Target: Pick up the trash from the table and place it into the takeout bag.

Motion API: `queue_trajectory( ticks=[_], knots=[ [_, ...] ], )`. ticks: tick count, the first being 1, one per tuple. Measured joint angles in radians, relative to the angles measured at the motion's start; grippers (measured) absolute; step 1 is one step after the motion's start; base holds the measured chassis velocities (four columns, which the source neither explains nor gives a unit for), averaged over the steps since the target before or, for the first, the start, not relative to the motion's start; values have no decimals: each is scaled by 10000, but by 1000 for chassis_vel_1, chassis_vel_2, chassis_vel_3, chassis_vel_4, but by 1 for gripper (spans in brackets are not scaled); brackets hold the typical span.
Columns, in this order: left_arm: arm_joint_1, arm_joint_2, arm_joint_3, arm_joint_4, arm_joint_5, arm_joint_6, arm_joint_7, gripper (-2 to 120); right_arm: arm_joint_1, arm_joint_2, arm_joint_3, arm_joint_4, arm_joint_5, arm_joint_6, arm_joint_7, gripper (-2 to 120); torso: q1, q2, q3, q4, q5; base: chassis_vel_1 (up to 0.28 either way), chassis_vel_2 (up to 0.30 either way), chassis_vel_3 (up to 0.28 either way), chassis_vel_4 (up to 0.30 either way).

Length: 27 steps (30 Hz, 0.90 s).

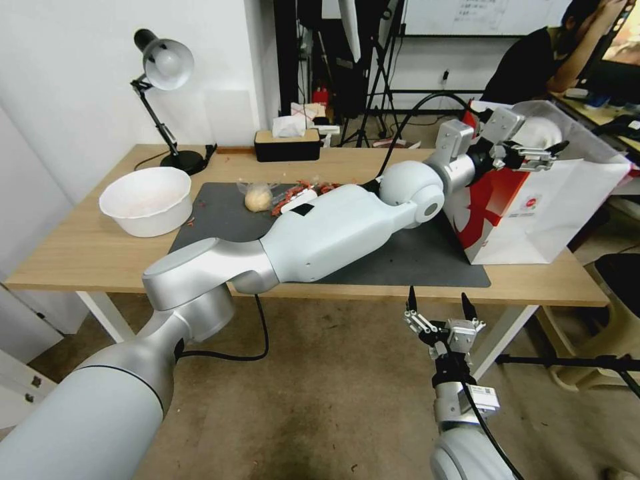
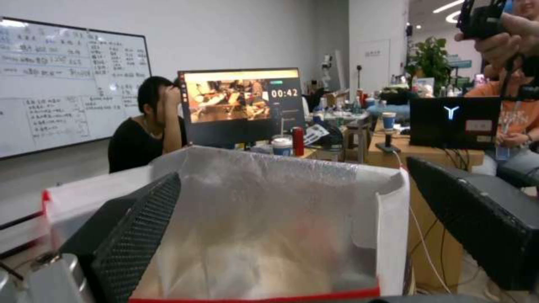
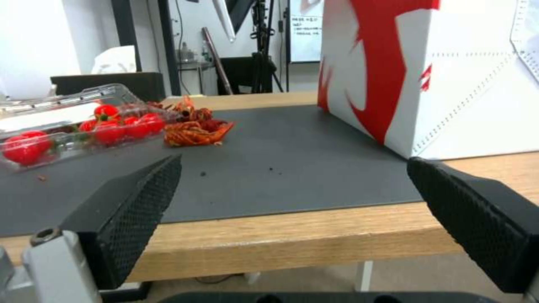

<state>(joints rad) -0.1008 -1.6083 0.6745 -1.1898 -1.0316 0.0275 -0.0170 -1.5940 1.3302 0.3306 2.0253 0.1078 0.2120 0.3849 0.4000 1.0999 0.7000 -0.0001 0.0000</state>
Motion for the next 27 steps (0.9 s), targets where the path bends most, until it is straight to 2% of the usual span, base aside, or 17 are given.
queue_trajectory(
  ticks=[7, 10, 12, 13, 16, 17, 20, 24, 27],
  knots=[
    [90, 113, -547, 16, 48, 46, -62, 100, -6, -28, 61, 0, 0, 0, 1, 100, 0, 1, -1, -1, 0, 0, 0, 0, 0],
    [184, 394, -702, -120, 59, 66, -95, 100, -2, -52, 72, -15, 2, 1, 6, 100, 0, 0, 0, 1, 0, 0, 0, 0, 0],
    [382, 855, -807, -368, 143, 71, -129, 100, 28, -65, 72, -34, 14, 2, 11, 100, 0, 0, 0, -2, -2, 0, 0, 0, 0],
    [382, 855, -807, -368, 143, 71, -129, 100, 28, -65, 72, -34, 14, 2, 11, 100, 0, 0, 0, -2, -2, 0, 0, 0, 0],
    [875, 1618, -1116, -890, 304, 106, -253, 100, 78, -91, 70, -79, 30, 4, 13, 100, 0, 0, 0, 1, -3, 0, 0, 0, 0],
    [875, 1618, -1116, -890, 304, 106, -253, 100, 78, -91, 70, -79, 30, 4, 13, 100, 0, 0, 0, 1, -3, 0, 0, 0, 0],
    [1490, 2416, -1645, -1442, 554, 168, -303, 100, 112, -120, 42, -92, 35, 3, 14, 100, 0, 0, 0, 3, -5, 0, 0, 0, 0],
    [1863, 2945, -1971, -1777, 622, 174, -313, 100, 142, -139, 29, -93, 36, -7, 15, 100, 0, 0, -1, 0, -4, 0, 0, 0, 0],
    [2479, 3701, -2443, -2246, 748, 169, -306, 100, 157, -192, 19, -98, 42, -20, 16, 100, 0, 0, 0, 2, -5, 0, 0, 0, 0]
  ],
)
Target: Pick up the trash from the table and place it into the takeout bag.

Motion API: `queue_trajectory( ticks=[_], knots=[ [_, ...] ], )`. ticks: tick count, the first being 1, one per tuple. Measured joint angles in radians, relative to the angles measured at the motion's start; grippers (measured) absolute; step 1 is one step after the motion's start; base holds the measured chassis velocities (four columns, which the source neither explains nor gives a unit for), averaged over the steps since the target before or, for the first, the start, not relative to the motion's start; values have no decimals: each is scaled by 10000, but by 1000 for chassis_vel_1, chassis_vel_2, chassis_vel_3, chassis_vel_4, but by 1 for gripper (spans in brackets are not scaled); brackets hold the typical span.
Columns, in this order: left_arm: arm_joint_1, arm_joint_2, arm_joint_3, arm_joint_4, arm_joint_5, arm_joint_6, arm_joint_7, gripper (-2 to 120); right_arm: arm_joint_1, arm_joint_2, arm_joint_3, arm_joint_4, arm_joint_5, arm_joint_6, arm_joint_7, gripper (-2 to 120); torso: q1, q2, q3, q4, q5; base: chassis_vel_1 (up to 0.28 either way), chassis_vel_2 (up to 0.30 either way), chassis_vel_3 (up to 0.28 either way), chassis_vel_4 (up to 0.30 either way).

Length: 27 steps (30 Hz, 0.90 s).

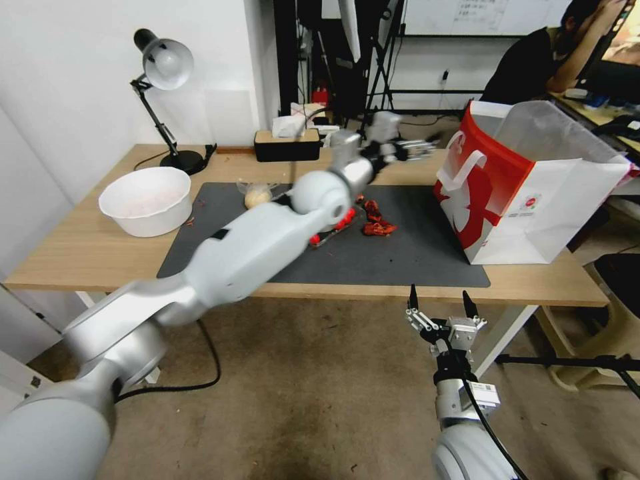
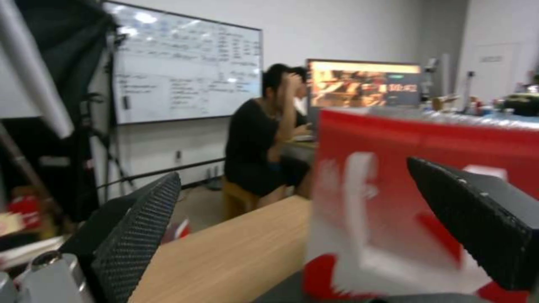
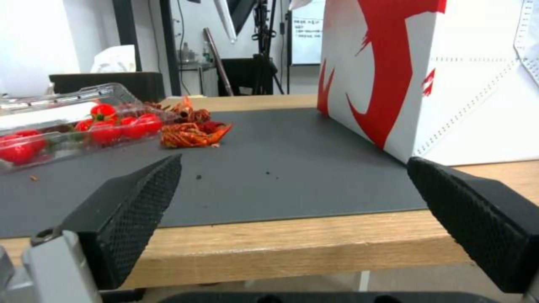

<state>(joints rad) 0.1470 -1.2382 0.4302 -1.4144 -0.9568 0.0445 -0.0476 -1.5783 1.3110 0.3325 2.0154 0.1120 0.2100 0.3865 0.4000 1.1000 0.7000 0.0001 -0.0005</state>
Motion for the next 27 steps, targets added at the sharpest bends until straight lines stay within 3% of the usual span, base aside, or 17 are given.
queue_trajectory(
  ticks=[6, 9, 21, 27],
  knots=[
    [1059, 894, -865, -723, 207, -21, 17, 100, 37, -38, -25, -52, 7, -12, 2, 100, 0, 0, 0, -1, 1, 0, 0, 0, 0],
    [2055, 1460, -1682, -1351, 524, -33, 18, 100, 94, -41, -95, -103, 7, -17, 2, 100, 0, 0, 0, -2, 1, 0, 0, 0, 0],
    [4661, 2661, -3595, -2938, 1131, -102, 54, 100, 199, -67, -191, -214, -12, -15, -2, 100, 0, 1, -1, -2, 5, 0, 0, 0, 0],
    [6473, 3190, -5310, -3911, 1850, -261, 61, 100, 241, -100, -259, -269, -16, 17, -12, 100, 0, 1, -1, 0, 3, 0, 0, 0, 0]
  ],
)
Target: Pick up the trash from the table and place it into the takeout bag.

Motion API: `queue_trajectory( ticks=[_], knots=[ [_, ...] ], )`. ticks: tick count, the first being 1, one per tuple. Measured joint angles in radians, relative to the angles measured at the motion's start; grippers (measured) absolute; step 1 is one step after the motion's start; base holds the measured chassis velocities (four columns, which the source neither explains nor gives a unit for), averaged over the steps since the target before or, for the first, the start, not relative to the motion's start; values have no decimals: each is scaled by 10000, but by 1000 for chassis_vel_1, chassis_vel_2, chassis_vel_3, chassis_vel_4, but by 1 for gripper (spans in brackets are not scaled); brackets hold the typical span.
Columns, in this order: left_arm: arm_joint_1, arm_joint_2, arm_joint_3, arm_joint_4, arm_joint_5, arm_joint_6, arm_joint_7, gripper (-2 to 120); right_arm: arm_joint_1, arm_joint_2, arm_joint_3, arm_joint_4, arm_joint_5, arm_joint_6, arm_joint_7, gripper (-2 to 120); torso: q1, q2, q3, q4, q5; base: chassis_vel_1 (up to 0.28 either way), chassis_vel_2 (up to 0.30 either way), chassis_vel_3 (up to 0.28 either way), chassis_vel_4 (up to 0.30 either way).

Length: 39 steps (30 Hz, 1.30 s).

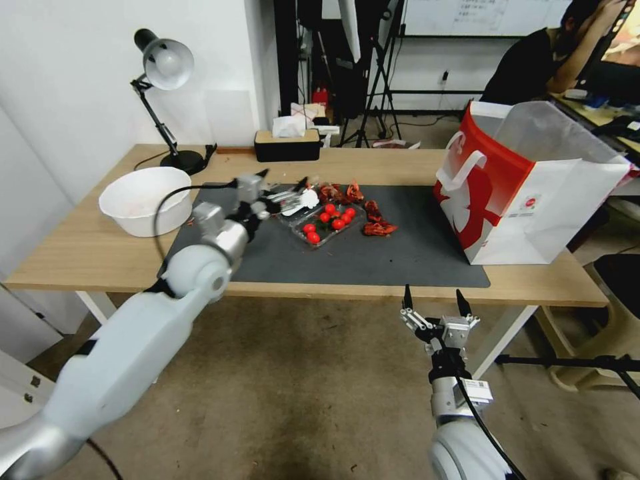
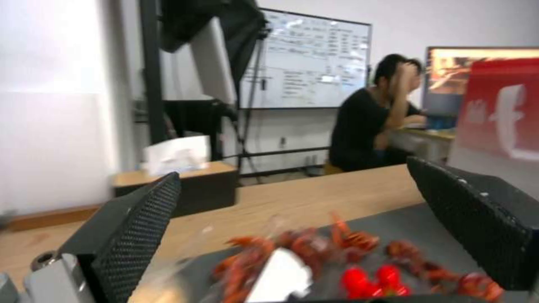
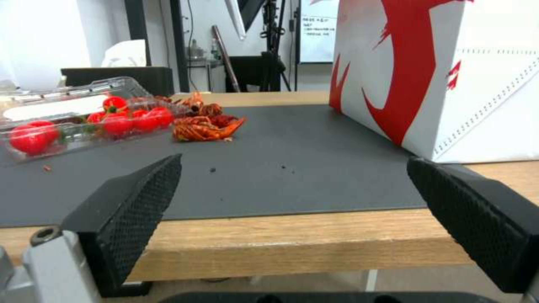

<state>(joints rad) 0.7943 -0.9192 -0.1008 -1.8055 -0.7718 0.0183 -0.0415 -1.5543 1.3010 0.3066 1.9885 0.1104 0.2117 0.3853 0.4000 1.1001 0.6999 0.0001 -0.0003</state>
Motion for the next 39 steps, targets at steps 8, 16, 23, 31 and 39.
queue_trajectory(
  ticks=[8, 16, 23, 31, 39],
  knots=[
    [2213, 86, -1494, -762, 845, -497, -7, 100, 7, 5, -74, -76, -11, 34, 1, 100, -1, 1, 0, 0, 1, 0, 0, 0, 0],
    [3885, -477, -2821, -1221, 1605, -816, 16, 100, -16, 4, -79, -92, -27, 60, 5, 100, -1, 0, 0, -3, 5, 0, 0, 0, 0],
    [5466, -1012, -4270, -1480, 2052, -1147, 160, 100, -15, -31, -66, -84, -31, 72, 9, 100, 1, 0, 0, 0, 3, 0, 0, 0, 0],
    [7377, -1655, -5109, -1406, 2887, -2308, 359, 100, 0, -11, -95, -132, -31, 102, 16, 100, 1, 0, 1, -1, 2, 0, 0, 0, 0],
    [7916, -1878, -5200, -1242, 3157, -2880, 434, 100, -12, -6, -82, -132, -30, 116, 22, 100, 0, 0, 1, -2, 3, 0, 0, 0, 0]
  ],
)
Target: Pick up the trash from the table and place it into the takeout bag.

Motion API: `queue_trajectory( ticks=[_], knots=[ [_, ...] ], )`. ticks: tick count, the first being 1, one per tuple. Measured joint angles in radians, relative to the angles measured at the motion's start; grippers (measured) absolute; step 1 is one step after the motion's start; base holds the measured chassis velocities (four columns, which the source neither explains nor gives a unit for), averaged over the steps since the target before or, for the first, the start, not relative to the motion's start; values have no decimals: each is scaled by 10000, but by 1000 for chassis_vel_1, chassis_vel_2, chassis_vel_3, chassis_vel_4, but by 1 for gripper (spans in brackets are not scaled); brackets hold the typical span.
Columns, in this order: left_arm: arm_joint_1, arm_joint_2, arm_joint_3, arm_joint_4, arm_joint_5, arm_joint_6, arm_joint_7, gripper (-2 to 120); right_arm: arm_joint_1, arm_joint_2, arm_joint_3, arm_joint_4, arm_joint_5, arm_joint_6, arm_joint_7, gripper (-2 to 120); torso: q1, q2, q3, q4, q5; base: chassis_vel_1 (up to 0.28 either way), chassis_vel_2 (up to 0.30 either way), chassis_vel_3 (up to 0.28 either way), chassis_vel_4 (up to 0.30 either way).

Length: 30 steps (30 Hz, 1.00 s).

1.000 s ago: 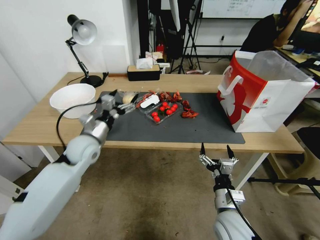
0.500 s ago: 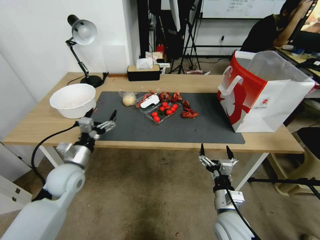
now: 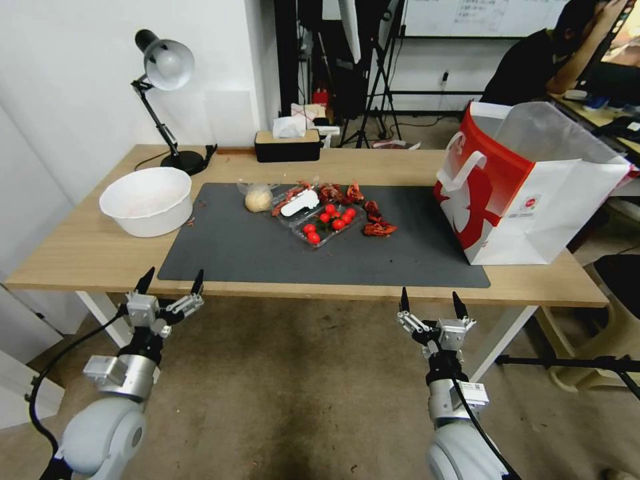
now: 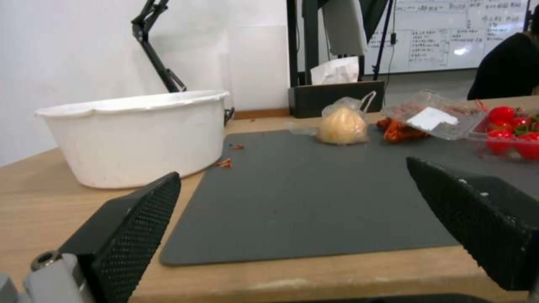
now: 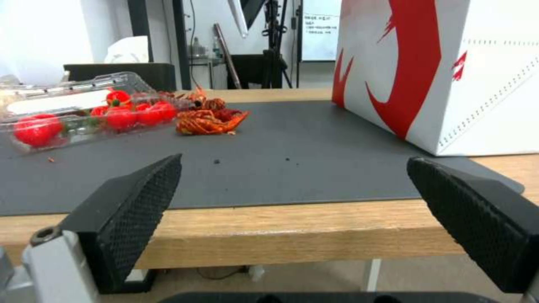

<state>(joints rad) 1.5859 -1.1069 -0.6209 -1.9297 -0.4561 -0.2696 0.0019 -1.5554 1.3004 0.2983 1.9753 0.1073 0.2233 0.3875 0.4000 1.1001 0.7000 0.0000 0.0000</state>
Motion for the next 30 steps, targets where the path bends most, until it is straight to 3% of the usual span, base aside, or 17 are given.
queue_trajectory(
  ticks=[24, 30],
  knots=[
    [-171, -47, 127, 119, 96, -66, 44, 100, 7, 36, -24, -46, 4, 43, 2, 100, 0, 0, 0, 1, 0, 0, 0, 0, 0],
    [-1245, 51, 619, 129, 17, 745, -194, 100, 20, 43, -26, -73, 9, 43, 1, 100, 0, -2, 0, 1, 0, 0, 0, 0, 0]
  ],
)
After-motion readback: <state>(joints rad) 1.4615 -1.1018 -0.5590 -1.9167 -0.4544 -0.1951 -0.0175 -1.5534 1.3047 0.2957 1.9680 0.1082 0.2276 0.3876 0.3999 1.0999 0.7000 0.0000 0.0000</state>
